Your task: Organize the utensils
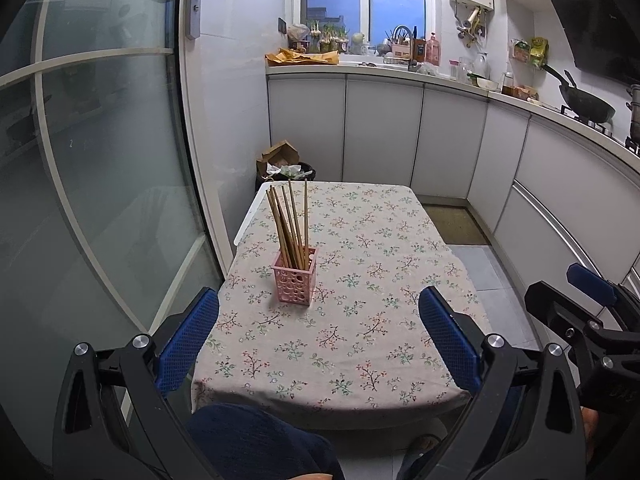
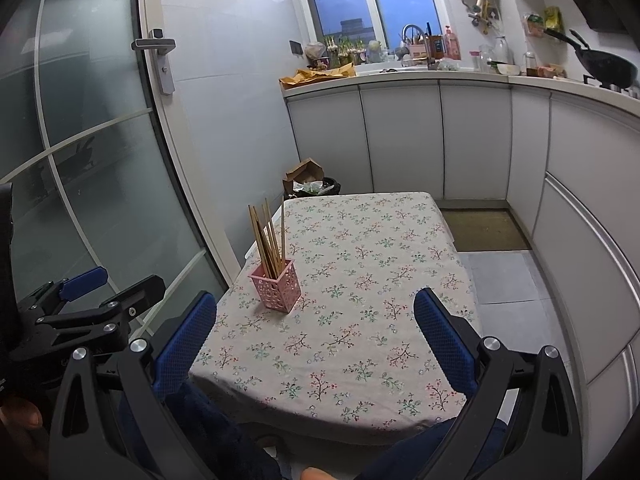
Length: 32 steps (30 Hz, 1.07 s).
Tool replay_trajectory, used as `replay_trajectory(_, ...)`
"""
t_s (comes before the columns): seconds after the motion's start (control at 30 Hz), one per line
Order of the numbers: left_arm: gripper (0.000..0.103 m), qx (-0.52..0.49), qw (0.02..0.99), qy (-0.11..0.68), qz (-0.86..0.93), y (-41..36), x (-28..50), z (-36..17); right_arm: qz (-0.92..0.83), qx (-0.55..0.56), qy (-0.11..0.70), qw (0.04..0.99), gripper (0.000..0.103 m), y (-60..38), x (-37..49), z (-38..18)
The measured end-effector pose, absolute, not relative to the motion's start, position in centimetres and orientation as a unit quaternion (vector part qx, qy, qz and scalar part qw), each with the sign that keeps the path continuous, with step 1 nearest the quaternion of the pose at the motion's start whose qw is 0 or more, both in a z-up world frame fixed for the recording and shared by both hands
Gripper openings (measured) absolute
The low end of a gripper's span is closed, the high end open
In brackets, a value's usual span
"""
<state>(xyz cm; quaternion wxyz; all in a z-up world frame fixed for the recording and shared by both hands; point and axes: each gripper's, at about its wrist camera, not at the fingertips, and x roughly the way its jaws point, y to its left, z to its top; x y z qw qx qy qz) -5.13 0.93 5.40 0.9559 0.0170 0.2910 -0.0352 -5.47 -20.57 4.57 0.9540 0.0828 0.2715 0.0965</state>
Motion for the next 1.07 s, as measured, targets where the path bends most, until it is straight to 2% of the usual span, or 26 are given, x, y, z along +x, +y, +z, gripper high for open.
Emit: replay_trajectory(1.07, 0.096, 0.03, 0.953, 0.298, -0.04, 0.79, -4.41, 5.0, 0.097, 0.081, 0.275, 0.953, 0.096, -20.46, -5.12, 4.35)
